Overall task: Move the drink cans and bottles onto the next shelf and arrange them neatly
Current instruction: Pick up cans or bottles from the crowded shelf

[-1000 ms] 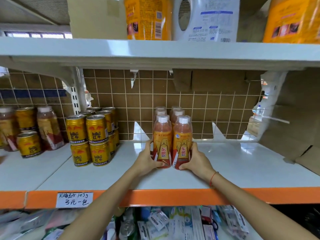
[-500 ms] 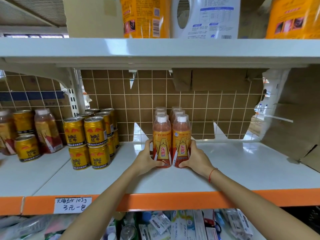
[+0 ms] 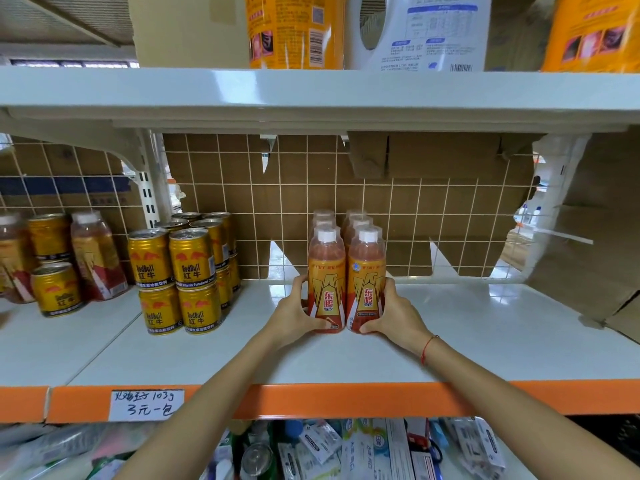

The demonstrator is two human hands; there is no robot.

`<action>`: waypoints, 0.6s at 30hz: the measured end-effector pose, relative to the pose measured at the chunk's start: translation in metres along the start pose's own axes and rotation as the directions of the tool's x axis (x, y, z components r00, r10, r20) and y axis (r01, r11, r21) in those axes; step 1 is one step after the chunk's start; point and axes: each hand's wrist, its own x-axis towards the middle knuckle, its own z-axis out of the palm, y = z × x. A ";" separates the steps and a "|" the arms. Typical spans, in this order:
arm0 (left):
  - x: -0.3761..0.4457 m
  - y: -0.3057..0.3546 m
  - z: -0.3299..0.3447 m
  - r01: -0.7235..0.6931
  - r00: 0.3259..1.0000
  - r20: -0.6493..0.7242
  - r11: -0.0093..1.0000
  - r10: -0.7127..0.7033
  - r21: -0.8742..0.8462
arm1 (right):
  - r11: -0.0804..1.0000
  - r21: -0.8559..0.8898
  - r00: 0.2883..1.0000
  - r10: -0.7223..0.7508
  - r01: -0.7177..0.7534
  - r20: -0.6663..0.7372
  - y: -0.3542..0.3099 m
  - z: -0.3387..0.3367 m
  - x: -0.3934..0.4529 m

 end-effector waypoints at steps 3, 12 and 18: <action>-0.001 -0.001 0.000 -0.003 1.000 0.000 1.000 0.003 -0.023 | 1.000 0.010 1.000 -0.003 0.003 -0.002 0.002 0.000 0.001; -0.002 0.001 0.001 0.007 1.000 0.000 0.999 -0.007 -0.032 | 0.999 -0.006 0.999 -0.032 0.032 0.019 0.002 -0.002 -0.001; -0.003 0.002 0.002 0.029 1.000 0.001 0.999 -0.029 -0.032 | 1.000 0.012 1.000 -0.016 0.016 0.020 0.000 -0.002 -0.004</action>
